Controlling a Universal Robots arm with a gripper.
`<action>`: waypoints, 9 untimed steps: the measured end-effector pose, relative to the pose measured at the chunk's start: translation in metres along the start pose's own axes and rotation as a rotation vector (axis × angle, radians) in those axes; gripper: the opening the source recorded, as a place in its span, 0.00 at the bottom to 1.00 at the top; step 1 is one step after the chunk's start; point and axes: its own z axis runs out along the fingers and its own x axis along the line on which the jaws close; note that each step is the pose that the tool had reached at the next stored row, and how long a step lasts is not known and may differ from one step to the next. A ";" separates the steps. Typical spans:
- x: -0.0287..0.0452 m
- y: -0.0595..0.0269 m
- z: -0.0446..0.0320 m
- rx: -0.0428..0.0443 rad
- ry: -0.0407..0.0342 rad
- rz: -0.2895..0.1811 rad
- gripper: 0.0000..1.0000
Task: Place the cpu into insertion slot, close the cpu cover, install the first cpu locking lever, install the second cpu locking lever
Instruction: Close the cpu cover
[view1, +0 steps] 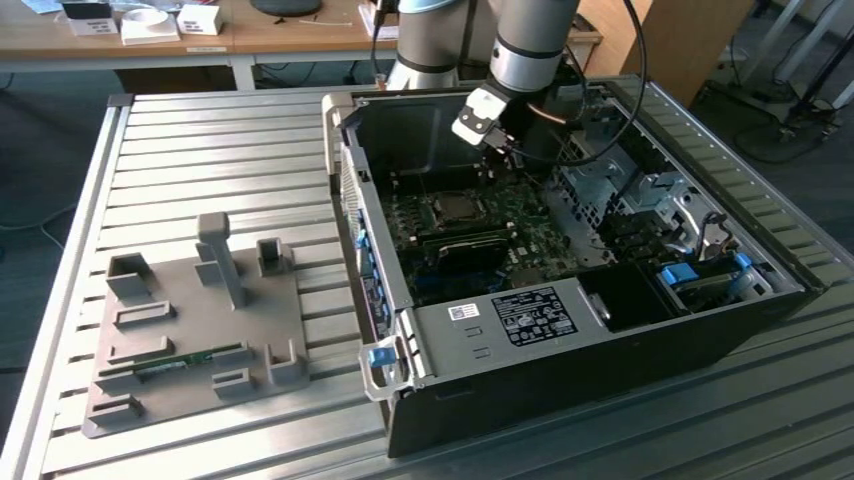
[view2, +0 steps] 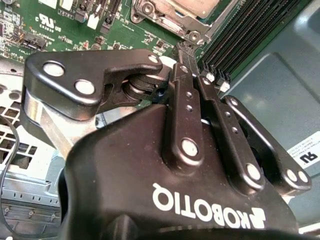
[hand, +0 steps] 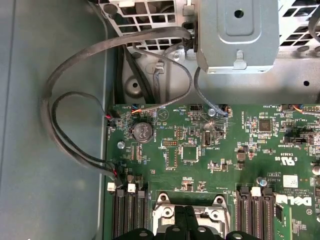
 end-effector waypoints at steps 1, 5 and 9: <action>0.0000 0.0000 0.0000 0.0000 0.0000 0.000 0.11; 0.0000 -0.0001 0.0002 0.0074 0.0003 0.001 0.11; 0.0000 -0.0001 0.0005 0.0443 -0.0002 0.003 0.11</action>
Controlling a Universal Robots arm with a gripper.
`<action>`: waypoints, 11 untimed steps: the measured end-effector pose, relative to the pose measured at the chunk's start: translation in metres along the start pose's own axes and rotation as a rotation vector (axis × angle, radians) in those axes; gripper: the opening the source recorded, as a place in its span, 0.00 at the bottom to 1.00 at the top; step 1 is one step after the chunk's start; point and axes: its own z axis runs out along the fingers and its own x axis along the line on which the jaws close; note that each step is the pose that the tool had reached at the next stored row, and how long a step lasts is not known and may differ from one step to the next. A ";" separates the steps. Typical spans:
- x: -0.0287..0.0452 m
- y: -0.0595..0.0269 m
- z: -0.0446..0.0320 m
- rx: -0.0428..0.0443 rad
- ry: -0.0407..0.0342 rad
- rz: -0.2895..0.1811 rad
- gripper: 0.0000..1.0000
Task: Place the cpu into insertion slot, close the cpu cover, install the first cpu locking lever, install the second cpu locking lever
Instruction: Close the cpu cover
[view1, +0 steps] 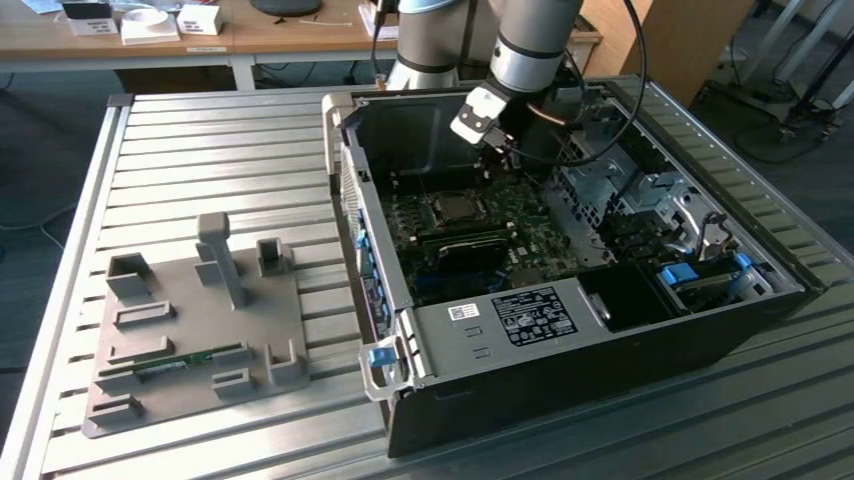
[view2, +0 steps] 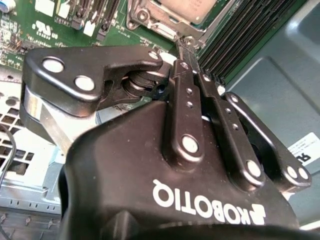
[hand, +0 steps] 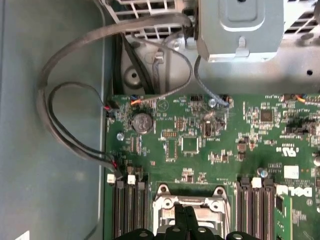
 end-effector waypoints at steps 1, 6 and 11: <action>0.0000 0.0000 0.0000 0.0008 -0.0001 0.000 0.11; 0.0000 -0.0017 0.0002 0.0017 0.0003 0.000 0.11; -0.0005 -0.0112 0.0011 0.0017 0.0002 0.000 0.11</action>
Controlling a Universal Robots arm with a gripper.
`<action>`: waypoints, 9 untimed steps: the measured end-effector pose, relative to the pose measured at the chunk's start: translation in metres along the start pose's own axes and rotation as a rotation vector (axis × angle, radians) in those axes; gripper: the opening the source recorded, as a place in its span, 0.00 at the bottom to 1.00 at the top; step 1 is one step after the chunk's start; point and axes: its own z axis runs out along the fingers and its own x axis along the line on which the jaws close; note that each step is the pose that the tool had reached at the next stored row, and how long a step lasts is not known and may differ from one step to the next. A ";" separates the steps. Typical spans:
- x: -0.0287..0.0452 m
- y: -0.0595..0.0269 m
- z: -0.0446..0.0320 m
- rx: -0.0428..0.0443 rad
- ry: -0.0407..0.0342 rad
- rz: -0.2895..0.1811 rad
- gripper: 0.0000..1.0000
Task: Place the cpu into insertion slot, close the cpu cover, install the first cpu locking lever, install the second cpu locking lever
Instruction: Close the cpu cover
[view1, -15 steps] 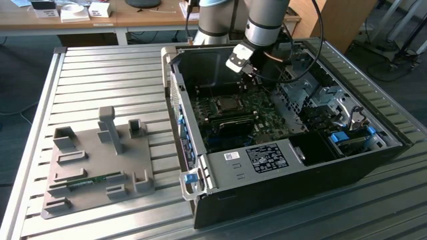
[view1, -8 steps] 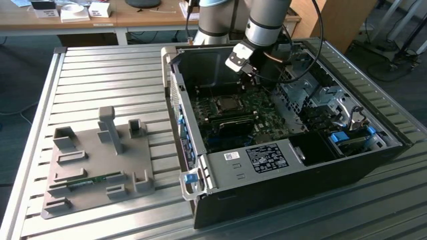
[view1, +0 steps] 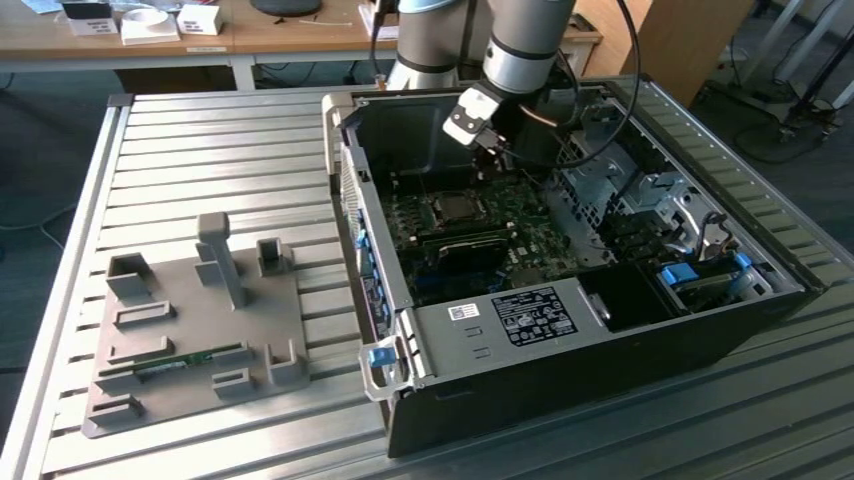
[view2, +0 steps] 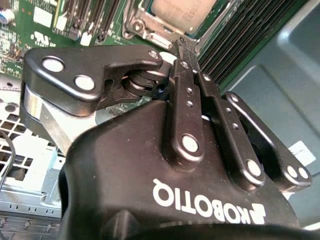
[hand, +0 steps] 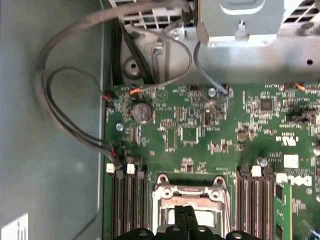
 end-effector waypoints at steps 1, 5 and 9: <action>-0.0001 -0.0022 0.0003 0.0001 -0.0001 0.000 0.11; -0.0003 -0.0091 0.0012 0.0000 -0.0001 0.000 0.11; -0.0003 -0.0117 0.0015 0.0001 -0.0002 0.000 0.11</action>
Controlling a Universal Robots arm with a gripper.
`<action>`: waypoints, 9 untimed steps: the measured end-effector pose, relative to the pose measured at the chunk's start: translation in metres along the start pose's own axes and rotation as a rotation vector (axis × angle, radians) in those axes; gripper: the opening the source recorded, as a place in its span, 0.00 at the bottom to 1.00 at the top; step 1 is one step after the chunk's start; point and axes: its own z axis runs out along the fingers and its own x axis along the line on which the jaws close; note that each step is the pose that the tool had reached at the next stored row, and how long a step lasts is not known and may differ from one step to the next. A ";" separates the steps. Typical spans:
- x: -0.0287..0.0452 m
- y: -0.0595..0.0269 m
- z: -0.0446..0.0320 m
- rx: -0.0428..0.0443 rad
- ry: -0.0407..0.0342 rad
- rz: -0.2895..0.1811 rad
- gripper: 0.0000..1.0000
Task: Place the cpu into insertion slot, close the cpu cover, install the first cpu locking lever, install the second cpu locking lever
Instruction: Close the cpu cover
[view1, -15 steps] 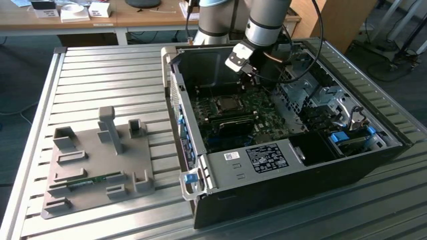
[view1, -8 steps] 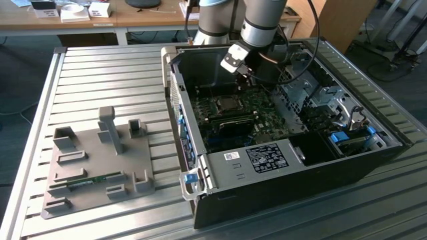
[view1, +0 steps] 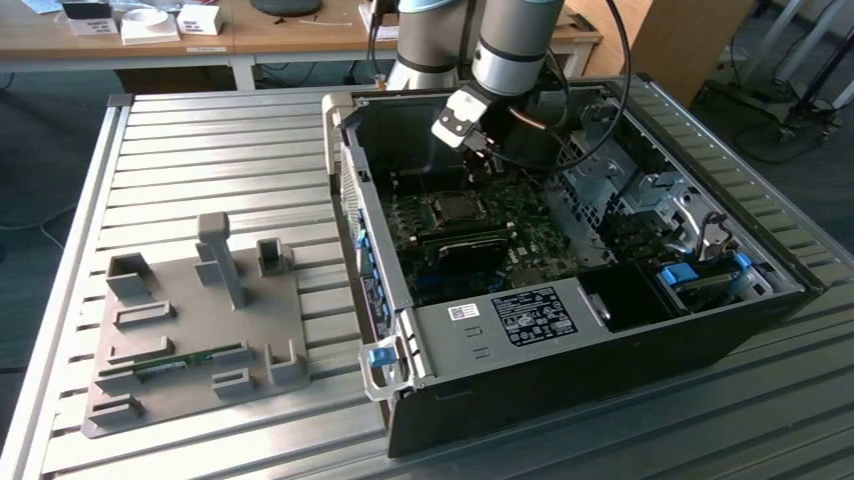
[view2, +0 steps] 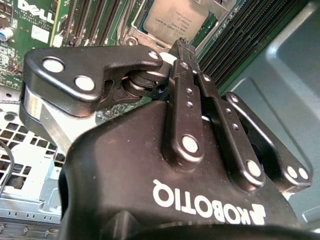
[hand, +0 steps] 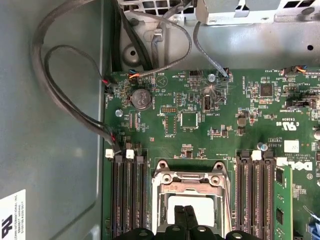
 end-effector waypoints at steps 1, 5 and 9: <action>0.0000 0.0000 0.0001 -0.0001 0.0002 0.000 0.11; 0.0000 -0.0004 0.0001 -0.0001 0.0001 0.000 0.11; -0.0002 -0.0027 0.0012 0.0001 0.0002 -0.003 0.11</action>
